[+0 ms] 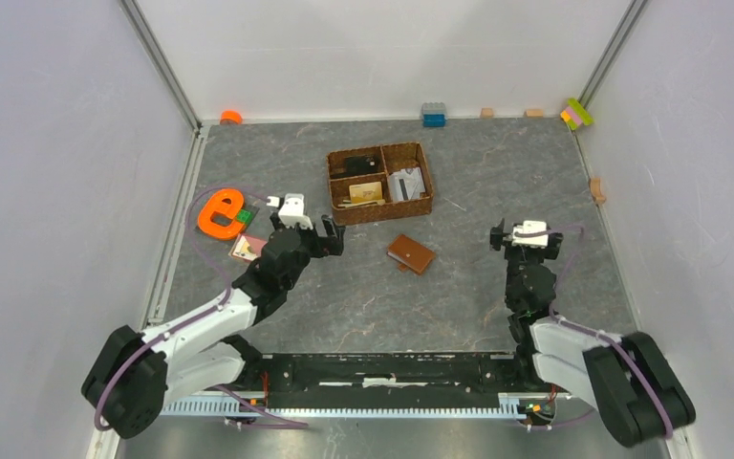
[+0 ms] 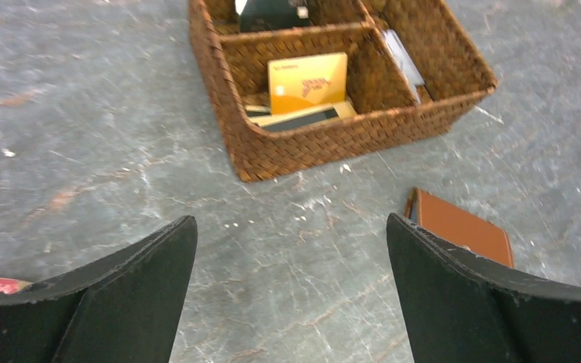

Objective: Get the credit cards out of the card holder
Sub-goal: Reset both arms

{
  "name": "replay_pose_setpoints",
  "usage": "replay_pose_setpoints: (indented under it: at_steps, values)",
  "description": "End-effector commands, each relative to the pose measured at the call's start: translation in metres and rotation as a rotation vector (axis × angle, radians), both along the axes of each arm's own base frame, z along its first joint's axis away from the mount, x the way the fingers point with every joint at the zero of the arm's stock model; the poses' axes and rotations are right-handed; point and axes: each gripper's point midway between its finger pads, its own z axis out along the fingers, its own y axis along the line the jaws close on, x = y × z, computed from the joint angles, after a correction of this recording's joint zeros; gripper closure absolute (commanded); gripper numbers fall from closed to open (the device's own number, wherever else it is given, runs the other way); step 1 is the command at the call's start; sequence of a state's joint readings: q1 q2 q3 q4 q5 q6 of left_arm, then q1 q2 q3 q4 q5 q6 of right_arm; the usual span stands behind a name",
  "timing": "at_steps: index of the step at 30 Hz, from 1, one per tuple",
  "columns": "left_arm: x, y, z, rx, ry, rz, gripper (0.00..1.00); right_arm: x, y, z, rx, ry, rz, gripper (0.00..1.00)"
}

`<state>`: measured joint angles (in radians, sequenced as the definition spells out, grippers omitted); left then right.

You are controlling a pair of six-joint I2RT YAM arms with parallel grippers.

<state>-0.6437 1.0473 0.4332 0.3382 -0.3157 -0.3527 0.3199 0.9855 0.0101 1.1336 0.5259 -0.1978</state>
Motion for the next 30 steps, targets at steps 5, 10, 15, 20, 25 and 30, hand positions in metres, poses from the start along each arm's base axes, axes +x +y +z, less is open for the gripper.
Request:
replay_pose_setpoints:
  at_steps: [5,10,15,20,25,30]
  values:
    - [0.009,0.051,0.035,0.067,-0.238,0.218,0.00,-0.035,-0.032,-0.049,-0.090,0.081,-0.099,0.04]
    - [0.003,0.063,0.038,0.108,-0.247,0.241,0.00,-0.028,-0.038,-0.055,-0.073,0.098,-0.118,0.04]
    - [0.000,0.077,0.041,0.142,-0.290,0.287,0.00,-0.020,-0.036,-0.065,-0.062,0.147,-0.105,0.02]
    - [0.007,0.088,0.028,0.322,-0.334,0.309,0.01,-0.021,-0.037,-0.064,-0.060,0.143,-0.108,0.02]
    - [0.011,0.113,0.019,0.397,-0.334,0.378,0.00,-0.021,-0.037,-0.064,-0.060,0.143,-0.107,0.02]
    - [0.023,0.141,-0.014,0.394,-0.319,0.405,0.00,-0.021,-0.037,-0.065,-0.059,0.144,-0.108,0.02]
